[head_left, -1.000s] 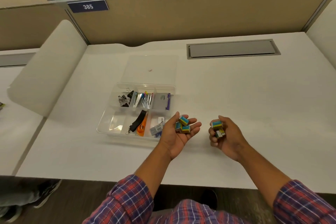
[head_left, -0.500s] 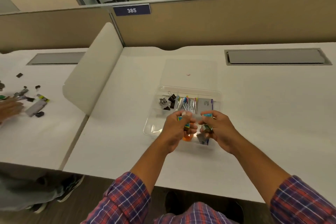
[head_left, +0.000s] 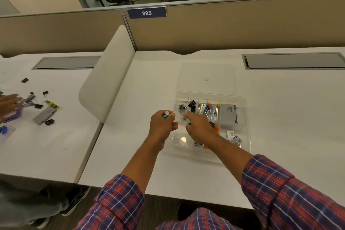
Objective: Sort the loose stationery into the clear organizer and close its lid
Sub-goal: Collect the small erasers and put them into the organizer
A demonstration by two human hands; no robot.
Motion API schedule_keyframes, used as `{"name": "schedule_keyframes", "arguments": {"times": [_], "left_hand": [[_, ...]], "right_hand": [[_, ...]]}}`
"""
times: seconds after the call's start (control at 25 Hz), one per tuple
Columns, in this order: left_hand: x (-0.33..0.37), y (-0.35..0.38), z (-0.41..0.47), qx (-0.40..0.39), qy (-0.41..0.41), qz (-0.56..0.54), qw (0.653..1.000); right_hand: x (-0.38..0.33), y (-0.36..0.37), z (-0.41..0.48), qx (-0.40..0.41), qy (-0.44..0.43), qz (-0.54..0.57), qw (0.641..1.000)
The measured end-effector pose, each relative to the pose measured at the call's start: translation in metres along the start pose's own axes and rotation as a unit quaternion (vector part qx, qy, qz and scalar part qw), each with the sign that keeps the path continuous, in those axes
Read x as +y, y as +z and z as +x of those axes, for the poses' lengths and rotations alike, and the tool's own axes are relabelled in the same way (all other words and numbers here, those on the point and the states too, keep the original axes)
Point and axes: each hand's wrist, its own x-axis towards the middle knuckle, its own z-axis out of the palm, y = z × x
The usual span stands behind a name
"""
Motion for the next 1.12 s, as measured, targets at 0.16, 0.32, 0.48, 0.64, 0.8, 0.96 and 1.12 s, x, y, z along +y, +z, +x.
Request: {"name": "schedule_keyframes", "arguments": {"times": [0.16, 0.32, 0.48, 0.64, 0.8, 0.96, 1.12], "left_hand": [[-0.006, -0.008, 0.004, 0.049, 0.031, 0.01, 0.998], [-0.008, -0.015, 0.006, 0.053, 0.046, 0.031, 0.997], [-0.011, -0.018, 0.004, 0.031, 0.063, 0.072, 0.995], [-0.014, -0.013, 0.001, 0.002, 0.194, 0.238, 0.952], [-0.021, -0.002, -0.002, -0.083, 0.27, 0.379, 0.881], [-0.029, 0.014, -0.004, -0.139, 0.324, 0.547, 0.759], [-0.036, 0.024, -0.007, -0.148, 0.332, 0.615, 0.7]], "right_hand": [[-0.008, 0.031, 0.005, -0.043, -0.095, -0.179, 0.978], [-0.006, 0.049, 0.008, -0.071, -0.1, -0.257, 0.959], [-0.004, 0.05, 0.008, -0.062, -0.102, -0.221, 0.968], [-0.001, 0.029, 0.003, 0.057, -0.088, -0.059, 0.993], [0.017, 0.008, -0.013, 0.178, -0.02, -0.002, 0.984], [0.034, -0.001, -0.029, 0.215, -0.008, -0.017, 0.976], [0.043, -0.008, -0.04, 0.228, 0.009, -0.037, 0.973]]}}
